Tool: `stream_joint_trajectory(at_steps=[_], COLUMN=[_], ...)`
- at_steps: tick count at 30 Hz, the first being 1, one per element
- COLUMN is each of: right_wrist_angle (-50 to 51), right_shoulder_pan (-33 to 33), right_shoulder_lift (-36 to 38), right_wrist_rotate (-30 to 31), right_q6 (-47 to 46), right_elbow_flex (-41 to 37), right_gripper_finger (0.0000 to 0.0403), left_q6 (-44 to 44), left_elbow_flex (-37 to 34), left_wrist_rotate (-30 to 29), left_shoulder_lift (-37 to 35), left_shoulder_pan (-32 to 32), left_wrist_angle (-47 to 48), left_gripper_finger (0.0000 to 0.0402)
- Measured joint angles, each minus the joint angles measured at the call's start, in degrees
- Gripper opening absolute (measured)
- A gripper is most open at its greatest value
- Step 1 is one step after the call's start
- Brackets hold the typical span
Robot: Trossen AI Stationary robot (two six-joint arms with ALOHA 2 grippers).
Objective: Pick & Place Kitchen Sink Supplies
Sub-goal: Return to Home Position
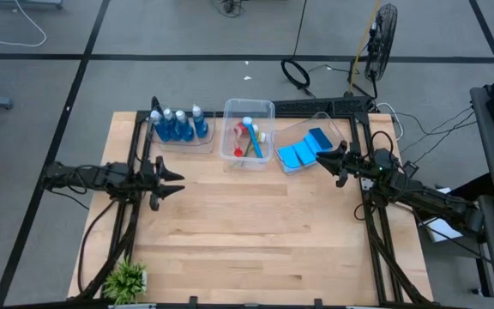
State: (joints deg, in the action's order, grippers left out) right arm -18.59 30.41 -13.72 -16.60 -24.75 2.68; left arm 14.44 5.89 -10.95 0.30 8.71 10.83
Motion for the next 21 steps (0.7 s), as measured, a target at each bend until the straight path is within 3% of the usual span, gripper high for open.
stream_joint_trajectory(at_steps=[5,21], right_wrist_angle=[0.00,0.02], right_shoulder_pan=[0.00,0.00], right_shoulder_lift=[0.00,0.00], right_wrist_rotate=[0.00,0.00], right_q6=[0.00,-0.02], right_elbow_flex=[0.00,0.00], right_gripper_finger=[0.0102,0.0102], left_q6=[5.51,5.38], left_elbow_flex=[0.00,0.00], left_wrist_rotate=[0.00,-0.01], left_shoulder_lift=[0.00,0.00], left_shoulder_pan=[0.00,0.00], left_wrist_angle=[-0.36,-0.38], left_gripper_finger=[0.0166,0.0166])
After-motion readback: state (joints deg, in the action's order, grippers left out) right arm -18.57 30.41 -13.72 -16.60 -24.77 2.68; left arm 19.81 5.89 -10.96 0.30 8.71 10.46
